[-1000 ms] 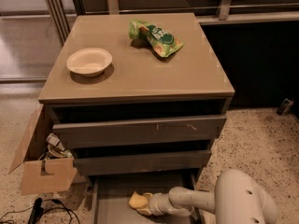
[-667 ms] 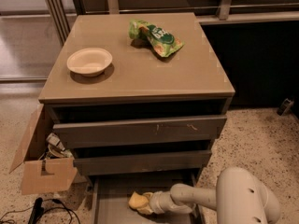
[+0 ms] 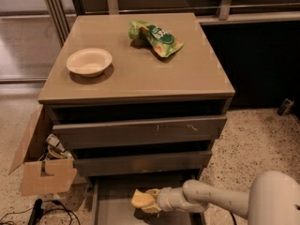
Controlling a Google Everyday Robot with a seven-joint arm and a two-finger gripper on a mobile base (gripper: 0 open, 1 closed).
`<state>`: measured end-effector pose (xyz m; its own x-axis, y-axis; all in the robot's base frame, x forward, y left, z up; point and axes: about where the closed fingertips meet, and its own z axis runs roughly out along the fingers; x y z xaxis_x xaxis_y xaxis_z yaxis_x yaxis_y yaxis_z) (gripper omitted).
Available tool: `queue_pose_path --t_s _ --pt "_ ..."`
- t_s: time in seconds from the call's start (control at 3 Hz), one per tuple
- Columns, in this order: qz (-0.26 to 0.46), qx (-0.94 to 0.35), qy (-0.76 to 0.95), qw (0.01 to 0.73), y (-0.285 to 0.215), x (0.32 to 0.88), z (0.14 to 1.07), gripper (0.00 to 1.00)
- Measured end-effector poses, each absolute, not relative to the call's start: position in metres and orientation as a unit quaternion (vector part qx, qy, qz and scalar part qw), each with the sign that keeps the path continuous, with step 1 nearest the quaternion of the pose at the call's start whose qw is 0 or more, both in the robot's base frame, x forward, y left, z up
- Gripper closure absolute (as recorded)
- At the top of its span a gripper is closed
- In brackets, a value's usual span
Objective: Pick sponge from bottom drawer and place on counter
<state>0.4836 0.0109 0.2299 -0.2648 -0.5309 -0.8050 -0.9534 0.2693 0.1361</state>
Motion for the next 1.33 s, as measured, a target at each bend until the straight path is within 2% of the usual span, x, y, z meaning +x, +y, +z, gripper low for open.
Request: queue_pose_path --t_s 1.0,1.33 --pt "0.286 -0.532 0.695 0.39 -0.049 0.461 0.373 1.0" --pt "0.234 -0.54 0.694 0.415 -0.087 0.478 0.455 1.0"
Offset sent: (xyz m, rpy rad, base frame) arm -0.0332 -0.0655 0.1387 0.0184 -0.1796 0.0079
